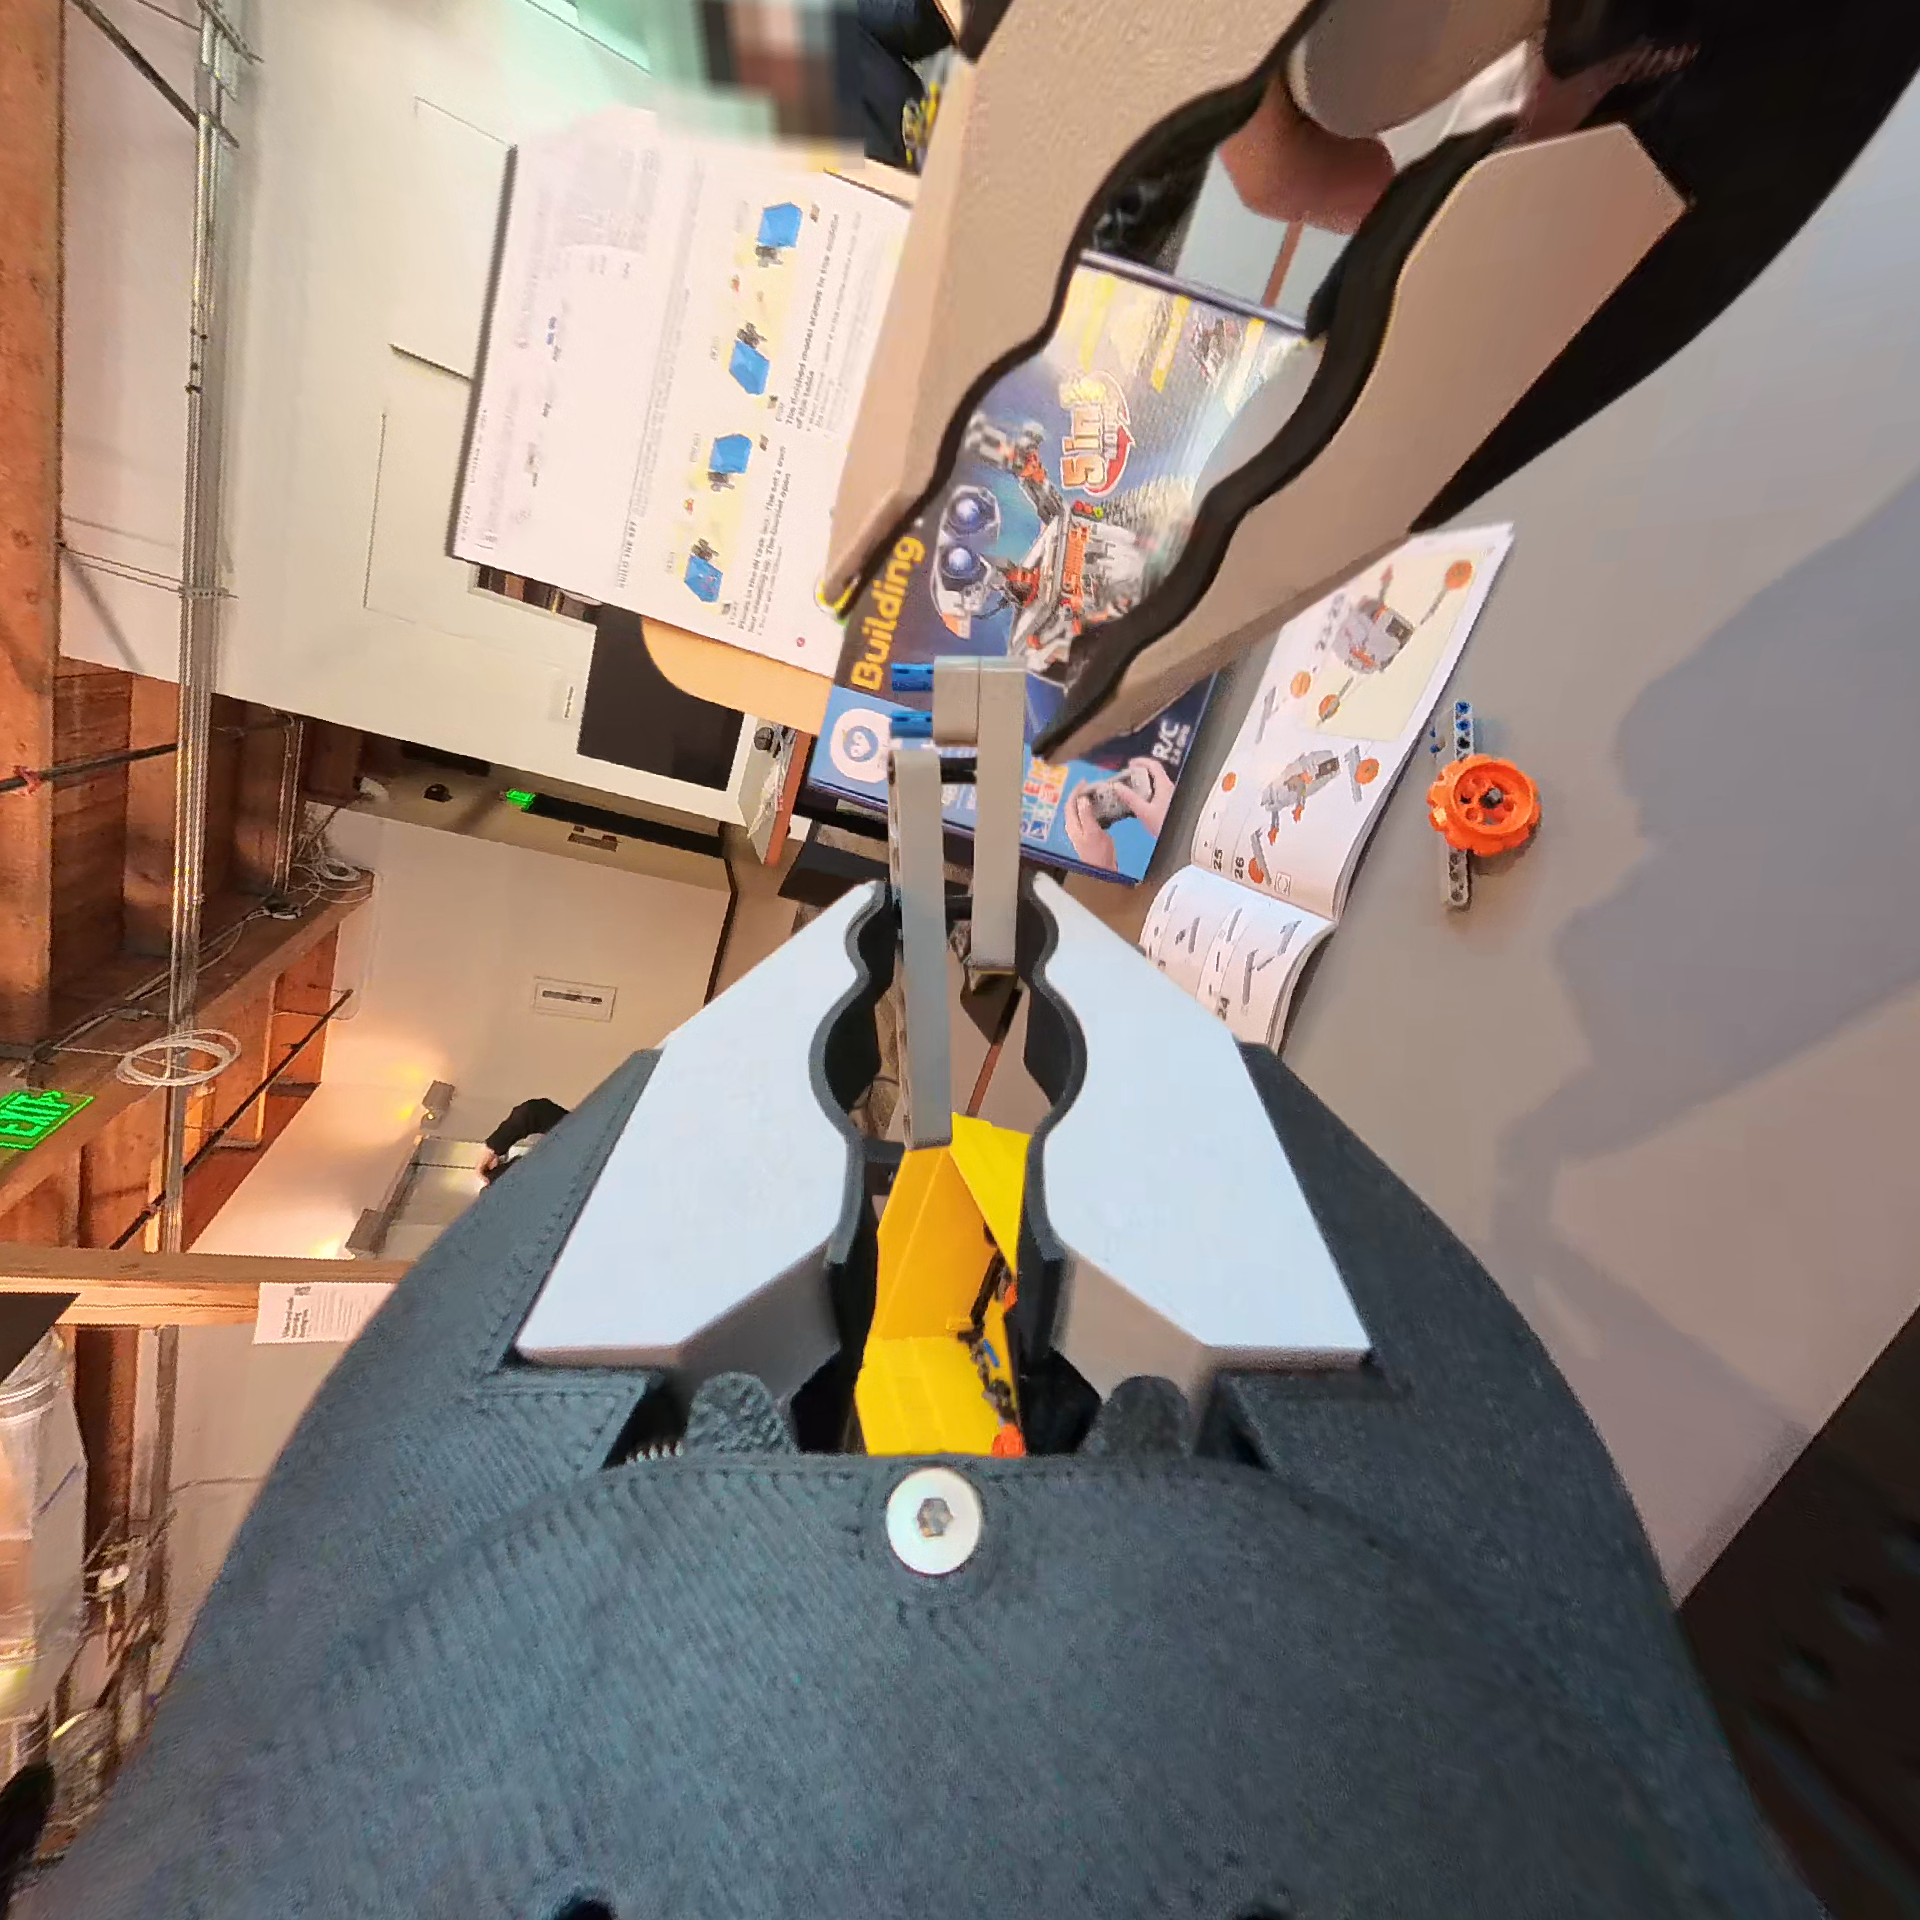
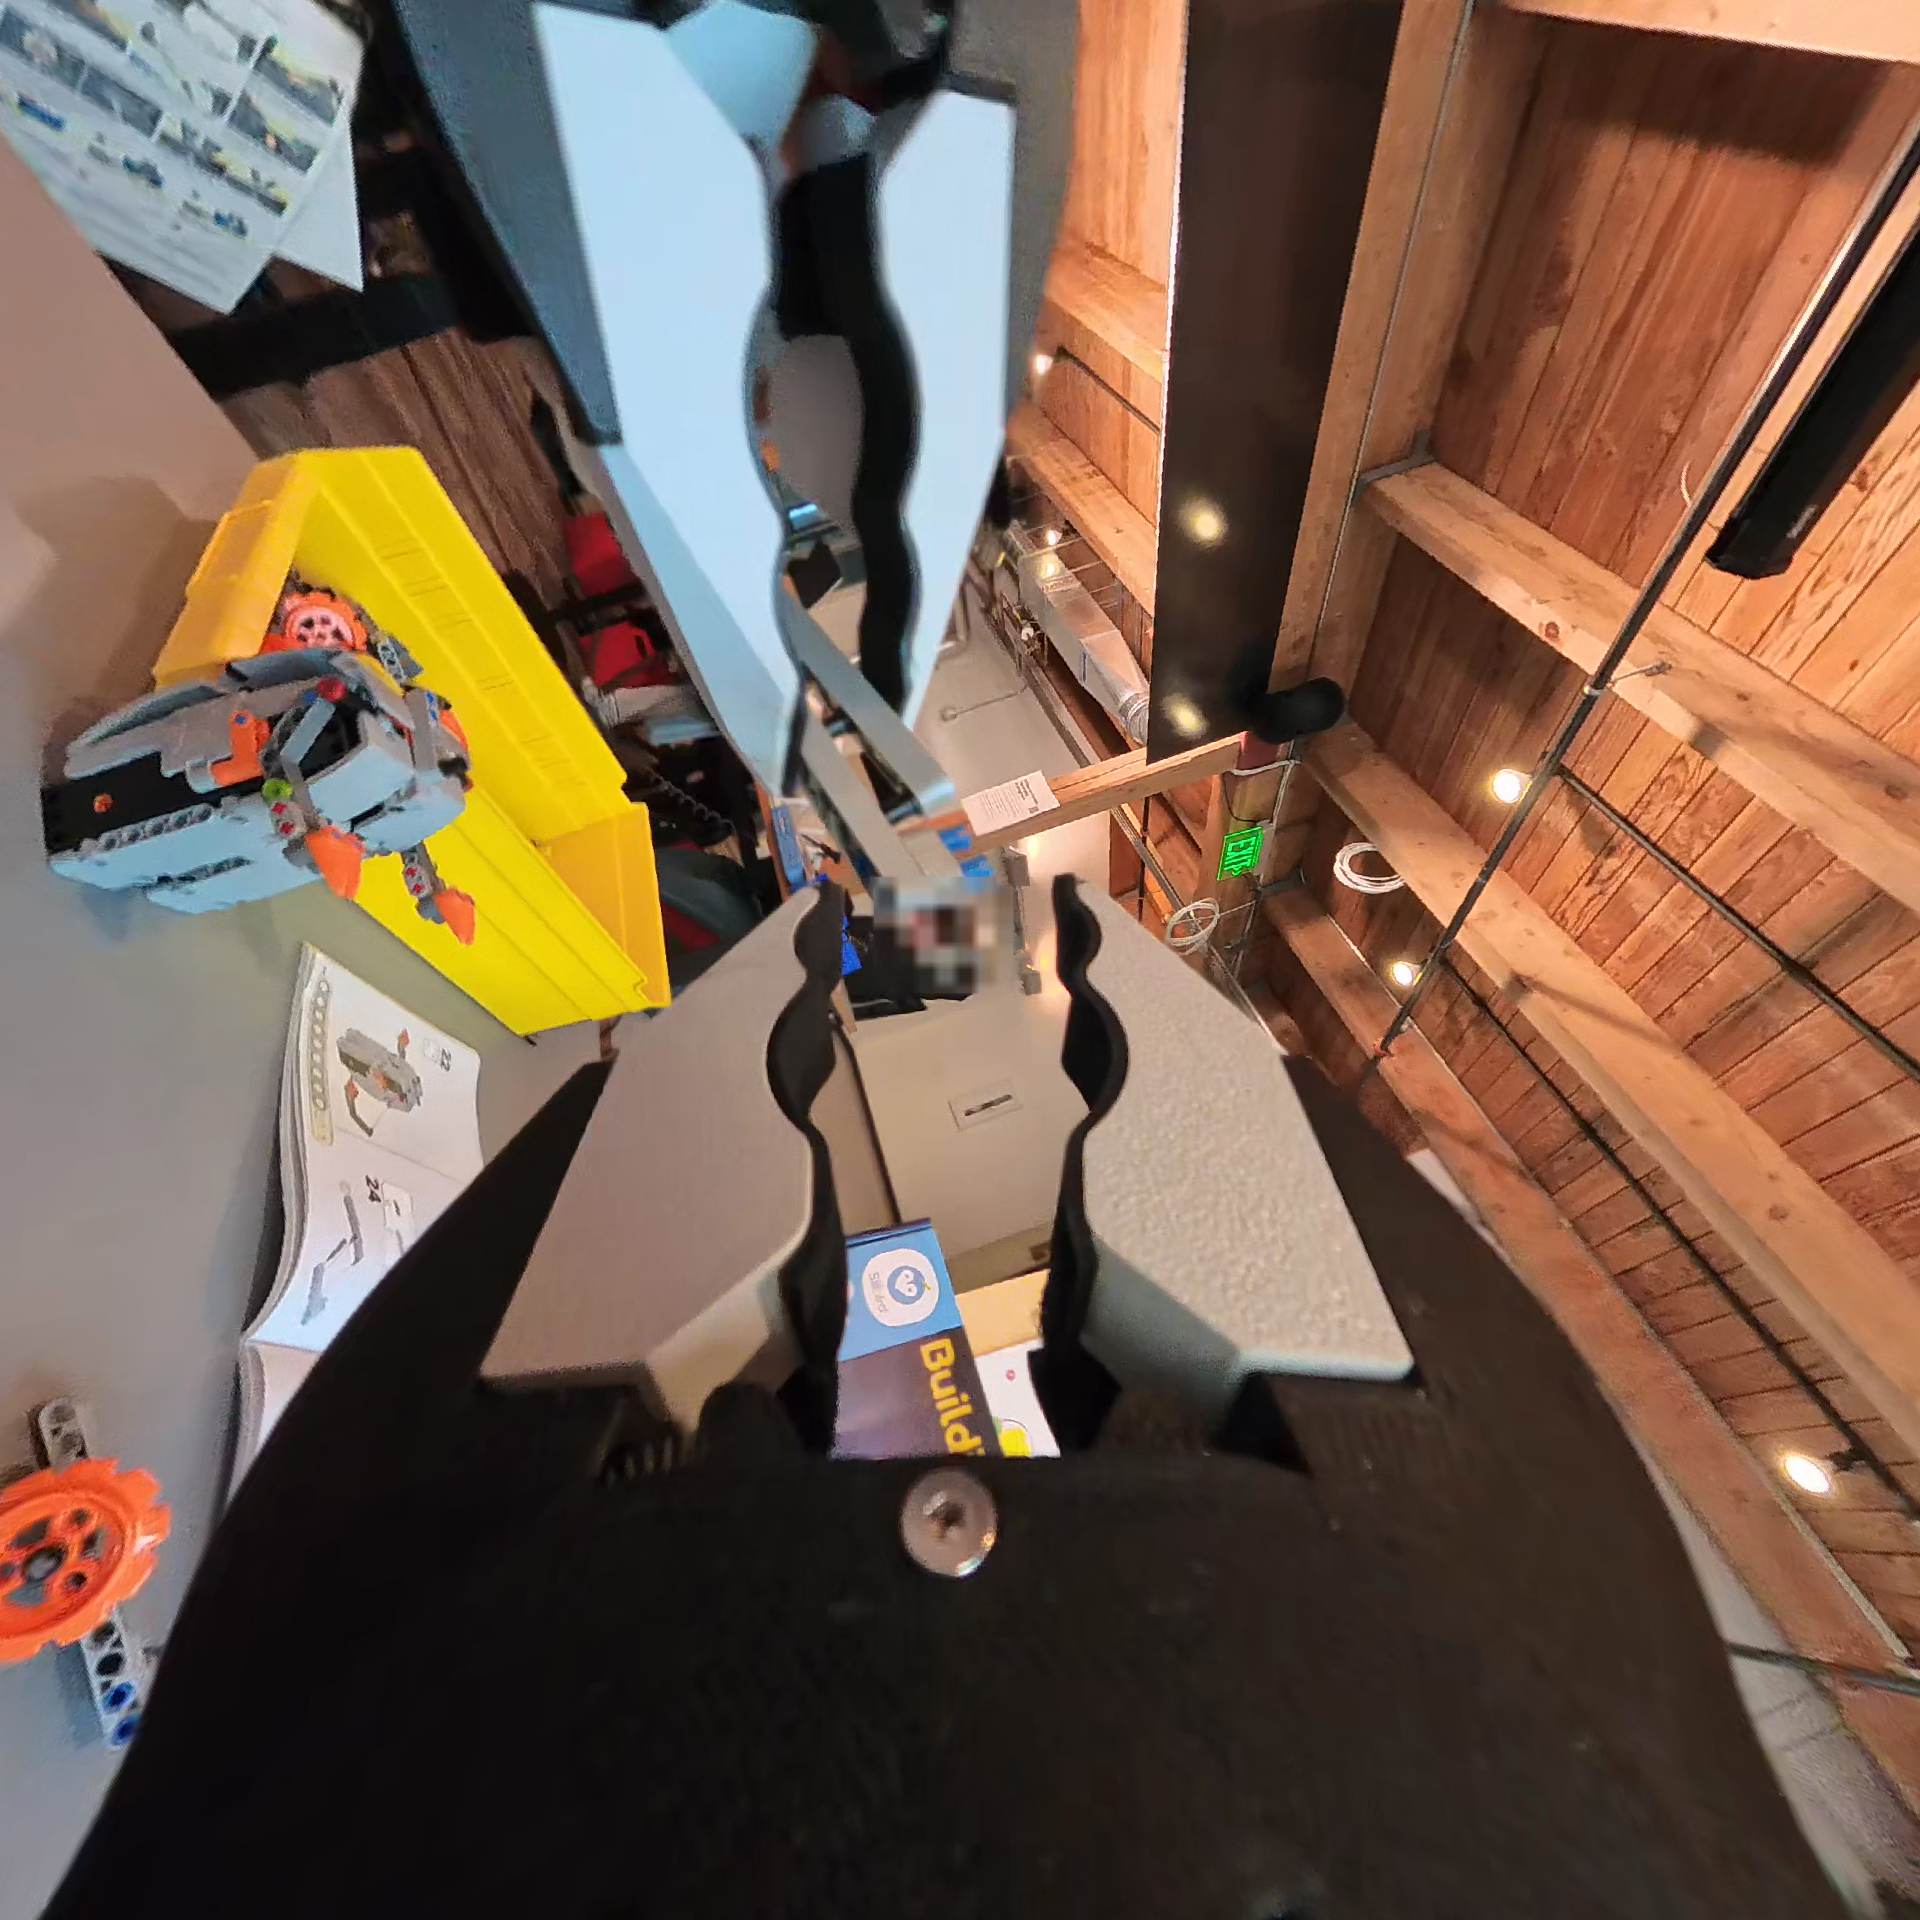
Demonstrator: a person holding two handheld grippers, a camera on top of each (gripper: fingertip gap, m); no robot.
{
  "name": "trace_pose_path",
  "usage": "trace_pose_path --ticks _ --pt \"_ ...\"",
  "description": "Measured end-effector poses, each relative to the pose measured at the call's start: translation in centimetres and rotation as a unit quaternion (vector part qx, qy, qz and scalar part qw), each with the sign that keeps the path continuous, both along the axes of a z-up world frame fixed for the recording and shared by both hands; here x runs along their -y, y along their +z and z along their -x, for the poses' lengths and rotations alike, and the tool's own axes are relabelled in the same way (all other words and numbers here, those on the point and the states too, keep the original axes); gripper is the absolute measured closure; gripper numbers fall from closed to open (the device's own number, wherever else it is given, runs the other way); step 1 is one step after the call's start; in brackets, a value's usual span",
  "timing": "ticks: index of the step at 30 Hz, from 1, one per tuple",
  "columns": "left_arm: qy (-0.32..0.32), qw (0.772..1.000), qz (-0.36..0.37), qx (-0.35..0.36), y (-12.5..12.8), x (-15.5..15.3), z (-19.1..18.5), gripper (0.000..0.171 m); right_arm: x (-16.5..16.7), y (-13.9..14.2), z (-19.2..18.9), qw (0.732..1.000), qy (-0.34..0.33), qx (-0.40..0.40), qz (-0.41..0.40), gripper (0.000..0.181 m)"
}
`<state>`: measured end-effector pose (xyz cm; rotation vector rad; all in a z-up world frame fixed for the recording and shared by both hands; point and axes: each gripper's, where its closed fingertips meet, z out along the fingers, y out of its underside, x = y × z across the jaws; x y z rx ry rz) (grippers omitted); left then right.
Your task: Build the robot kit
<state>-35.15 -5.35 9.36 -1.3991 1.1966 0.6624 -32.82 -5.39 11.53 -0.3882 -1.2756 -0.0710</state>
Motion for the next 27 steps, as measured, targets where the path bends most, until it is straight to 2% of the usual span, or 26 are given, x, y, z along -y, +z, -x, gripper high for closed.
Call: trace_pose_path --ticks 3,7,10,12,14,17,19,22,27 --pt "-0.012 1.0 -0.007 0.028 1.1 0.7 -0.4 0.15 0.1 0.7 -1.3 0.998 0.045 -0.011 0.032 0.15" --pt "-0.051 0.996 0.003 0.074 2.1 2.3 -1.6 0.151 0.3 -0.2 -1.8 0.983 0.133 0.023 0.128 0.148" --pt "-0.092 0.988 0.022 0.124 2.9 3.3 -2.8 0.15 2.3 -0.5 -1.8 0.944 0.238 0.043 0.223 0.143" --pt "-0.131 0.975 0.054 0.171 3.0 4.1 -3.9 0.15 3.4 0.8 -2.6 0.912 0.307 0.018 0.273 0.143" --pt "-0.172 0.956 0.09 0.219 2.9 4.7 -5.0 0.15 4.4 2.4 -3.8 0.866 0.38 -0.007 0.325 0.145" --pt "-0.222 0.92 0.139 0.291 3.0 5.2 -6.1 0.15 5.0 3.3 -4.7 0.807 0.446 -0.004 0.388 0.146" --pt "-0.255 0.887 0.169 0.346 3.3 5.2 -6.5 0.15 5.0 2.6 -4.5 0.797 0.45 0.017 0.402 0.145" --pt "-0.3 0.824 0.217 0.429 3.6 5.1 -6.9 0.15 4.8 1.9 -4.2 0.785 0.451 0.035 0.422 0.146" --pt "-0.359 0.723 0.306 0.505 3.2 5.4 -7.6 0.151 3.9 2.4 -4.3 0.745 0.462 0.028 0.479 0.148"
